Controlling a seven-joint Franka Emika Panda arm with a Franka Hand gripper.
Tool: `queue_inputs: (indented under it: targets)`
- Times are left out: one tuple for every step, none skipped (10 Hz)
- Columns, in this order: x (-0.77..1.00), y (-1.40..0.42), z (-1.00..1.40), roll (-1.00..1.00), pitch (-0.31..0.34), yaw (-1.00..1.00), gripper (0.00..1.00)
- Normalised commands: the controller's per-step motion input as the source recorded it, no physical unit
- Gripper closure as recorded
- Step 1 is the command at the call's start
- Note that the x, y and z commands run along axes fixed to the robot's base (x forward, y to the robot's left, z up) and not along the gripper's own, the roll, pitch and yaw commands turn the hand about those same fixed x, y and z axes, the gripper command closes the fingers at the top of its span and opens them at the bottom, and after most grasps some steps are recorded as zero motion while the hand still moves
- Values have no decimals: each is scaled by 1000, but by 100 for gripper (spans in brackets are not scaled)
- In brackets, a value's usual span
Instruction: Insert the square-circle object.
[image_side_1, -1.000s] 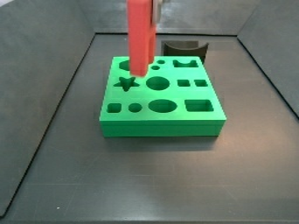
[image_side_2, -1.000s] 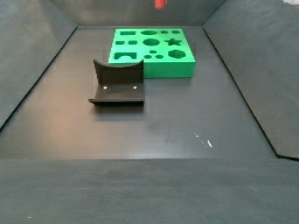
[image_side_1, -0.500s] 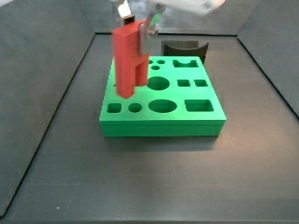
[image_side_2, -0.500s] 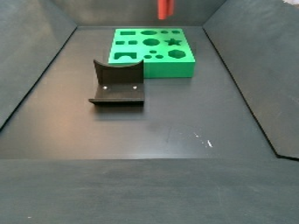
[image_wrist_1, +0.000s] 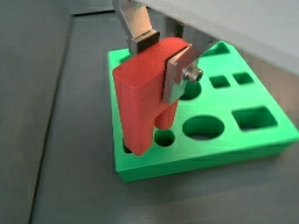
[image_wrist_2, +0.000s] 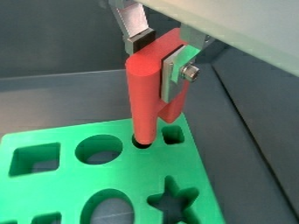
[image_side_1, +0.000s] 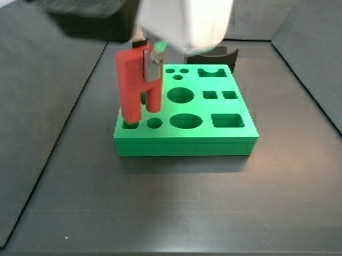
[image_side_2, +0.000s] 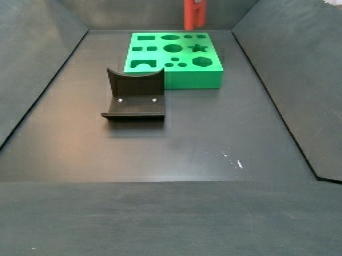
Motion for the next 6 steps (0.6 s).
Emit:
queue_inputs:
  targets:
    - [0, 0, -349, 0, 0, -1000, 100]
    - [0, 0, -346, 0, 0, -1000, 100]
    - [0, 0, -331, 0, 0, -1000, 100]
    - [0, 0, -274, 0, 0, -1000, 100]
    - [0, 0, -194, 0, 0, -1000, 100]
    - [0, 0, -137, 0, 11, -1000, 100]
